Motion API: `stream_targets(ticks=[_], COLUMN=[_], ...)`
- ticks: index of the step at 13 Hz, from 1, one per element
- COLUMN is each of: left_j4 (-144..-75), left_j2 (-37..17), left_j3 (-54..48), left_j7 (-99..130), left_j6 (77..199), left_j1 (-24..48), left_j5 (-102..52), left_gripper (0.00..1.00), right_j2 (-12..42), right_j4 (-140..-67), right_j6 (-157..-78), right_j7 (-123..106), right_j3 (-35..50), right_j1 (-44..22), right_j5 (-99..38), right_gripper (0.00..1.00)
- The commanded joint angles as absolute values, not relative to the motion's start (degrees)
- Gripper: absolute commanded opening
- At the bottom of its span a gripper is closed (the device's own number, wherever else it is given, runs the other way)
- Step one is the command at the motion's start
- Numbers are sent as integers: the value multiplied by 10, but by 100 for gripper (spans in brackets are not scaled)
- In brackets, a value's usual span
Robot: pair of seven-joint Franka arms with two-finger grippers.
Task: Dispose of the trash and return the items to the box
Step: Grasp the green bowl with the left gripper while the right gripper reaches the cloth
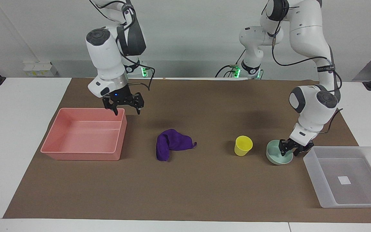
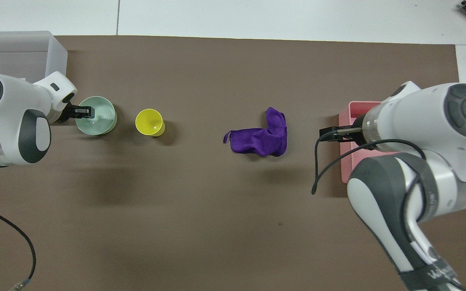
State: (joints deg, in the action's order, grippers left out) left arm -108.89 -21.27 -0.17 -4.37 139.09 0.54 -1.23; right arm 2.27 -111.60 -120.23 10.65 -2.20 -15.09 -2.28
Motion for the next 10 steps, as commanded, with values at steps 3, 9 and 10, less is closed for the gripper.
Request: stream_targets(ticks=[3,9,10], left_j4=[-1093,-920,-903], left_j2=[-184,-206,-217], left_j3=[-6,-5,-6], left_j7=[-39,-39,-39], left_j6=[1372,1284,1281], left_j1=[6,-10,-18], left_j5=[-12,-13,-13], left_gripper=[0,0,0], right_j2=[133,215,215], right_j4=[-1115,-1114,-1115], right_j6=[-1356,-1458,-1452], right_j7=[163,165,159], right_j3=[-21,-20,-21], right_j1=[-200,-252,-252], right_j5=[-53,-116,-116], right_gripper=[100,100,100])
